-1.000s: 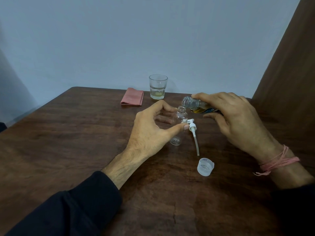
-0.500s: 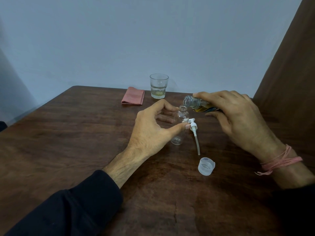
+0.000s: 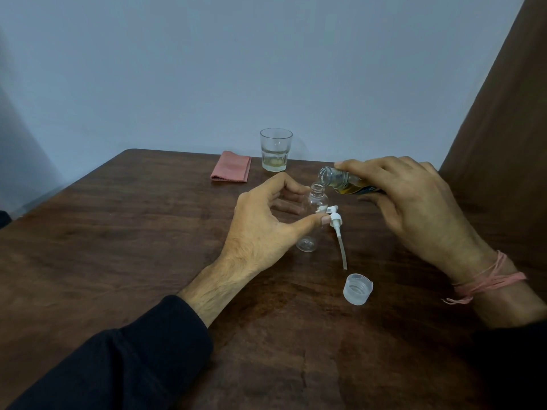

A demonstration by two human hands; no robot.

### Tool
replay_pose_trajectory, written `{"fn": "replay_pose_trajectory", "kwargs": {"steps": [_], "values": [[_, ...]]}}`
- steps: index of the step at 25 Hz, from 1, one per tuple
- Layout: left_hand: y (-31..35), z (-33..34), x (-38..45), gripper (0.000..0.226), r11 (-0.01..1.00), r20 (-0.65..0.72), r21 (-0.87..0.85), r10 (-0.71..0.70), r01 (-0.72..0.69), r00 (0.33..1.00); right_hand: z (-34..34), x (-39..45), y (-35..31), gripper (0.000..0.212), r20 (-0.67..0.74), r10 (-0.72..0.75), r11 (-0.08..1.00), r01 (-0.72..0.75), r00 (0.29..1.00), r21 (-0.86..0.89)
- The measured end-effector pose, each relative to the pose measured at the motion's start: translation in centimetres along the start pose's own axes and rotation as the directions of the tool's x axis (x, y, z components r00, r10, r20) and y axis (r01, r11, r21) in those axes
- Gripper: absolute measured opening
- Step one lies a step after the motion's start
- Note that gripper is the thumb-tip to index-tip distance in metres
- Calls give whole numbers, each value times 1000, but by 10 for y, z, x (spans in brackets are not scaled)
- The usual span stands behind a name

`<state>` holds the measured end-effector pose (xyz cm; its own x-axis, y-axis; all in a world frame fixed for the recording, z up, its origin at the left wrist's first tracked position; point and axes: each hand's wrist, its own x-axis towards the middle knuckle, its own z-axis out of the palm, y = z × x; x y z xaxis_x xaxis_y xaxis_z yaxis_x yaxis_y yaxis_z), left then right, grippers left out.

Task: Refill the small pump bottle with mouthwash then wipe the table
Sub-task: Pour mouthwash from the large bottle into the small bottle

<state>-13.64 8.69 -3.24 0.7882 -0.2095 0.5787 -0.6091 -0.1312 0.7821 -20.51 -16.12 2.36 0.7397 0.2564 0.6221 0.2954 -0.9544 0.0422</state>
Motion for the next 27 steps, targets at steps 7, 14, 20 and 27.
{"fn": "replay_pose_trajectory", "kwargs": {"steps": [7, 14, 20, 27], "values": [[-1, 0, 0, 45, 1000, 2, -6, -1, 1, 1000, 3, 0, 2, 64, -11, -9, 1000, 9, 1000, 0], [0, 0, 0, 46, 1000, 3, 5, 0, 0, 1000, 4, 0, 4, 66, -30, -32, 999, 31, 999, -21], [2, 0, 0, 45, 1000, 6, 5, -6, 6, 1000, 4, -1, 4, 68, -36, -35, 998, 34, 999, -44], [2, 0, 0, 46, 1000, 8, 6, -11, 11, 1000, 3, 0, 4, 70, -43, -44, 998, 42, 998, -48]]}}
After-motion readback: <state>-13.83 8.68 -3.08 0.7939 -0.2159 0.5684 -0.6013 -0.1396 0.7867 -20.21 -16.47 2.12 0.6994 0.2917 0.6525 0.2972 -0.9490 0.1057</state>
